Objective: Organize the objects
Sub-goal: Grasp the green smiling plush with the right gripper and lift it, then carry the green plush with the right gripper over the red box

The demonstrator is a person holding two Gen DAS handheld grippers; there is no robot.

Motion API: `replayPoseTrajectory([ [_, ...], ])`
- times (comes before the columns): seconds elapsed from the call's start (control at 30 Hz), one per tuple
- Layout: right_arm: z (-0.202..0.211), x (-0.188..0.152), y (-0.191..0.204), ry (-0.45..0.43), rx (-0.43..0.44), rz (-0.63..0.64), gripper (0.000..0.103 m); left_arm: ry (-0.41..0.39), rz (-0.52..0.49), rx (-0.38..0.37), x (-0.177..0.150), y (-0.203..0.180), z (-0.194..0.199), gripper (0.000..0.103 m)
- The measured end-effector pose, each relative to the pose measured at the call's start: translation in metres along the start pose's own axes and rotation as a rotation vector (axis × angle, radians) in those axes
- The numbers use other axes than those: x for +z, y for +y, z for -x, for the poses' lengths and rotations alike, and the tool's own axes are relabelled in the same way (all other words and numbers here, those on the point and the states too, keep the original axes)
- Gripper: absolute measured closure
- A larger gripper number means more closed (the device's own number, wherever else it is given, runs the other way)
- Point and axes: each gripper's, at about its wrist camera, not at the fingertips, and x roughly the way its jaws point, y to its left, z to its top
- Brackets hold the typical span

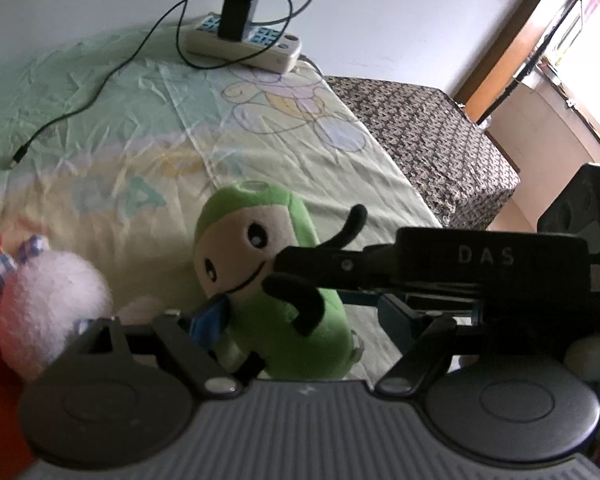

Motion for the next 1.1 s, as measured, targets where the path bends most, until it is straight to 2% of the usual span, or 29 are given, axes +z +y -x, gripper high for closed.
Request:
replayPoseTrajectory([
  [0.17,0.004,-0.003,0.004,0.004,-0.007,0.021,0.056,0.000,0.015,-0.010,-0.001,0.001,0.004,0.026],
  [0.53,0.037,-0.029,0.024,-0.035,-0.031,0.088,0.056,-0.023,0.000,-0.071,-0.017,-0.010,0.035,0.028],
  [0.87,0.057,-0.069,0.060,-0.065,-0.025,0.155,0.056,-0.080,-0.029,-0.096,-0.048,-0.012,0.089,0.028],
  [1.1,0.055,-0.093,0.099,-0.089,0.019,0.210,0.056,-0.164,-0.037,-0.085,-0.064,0.004,0.138,0.028],
])
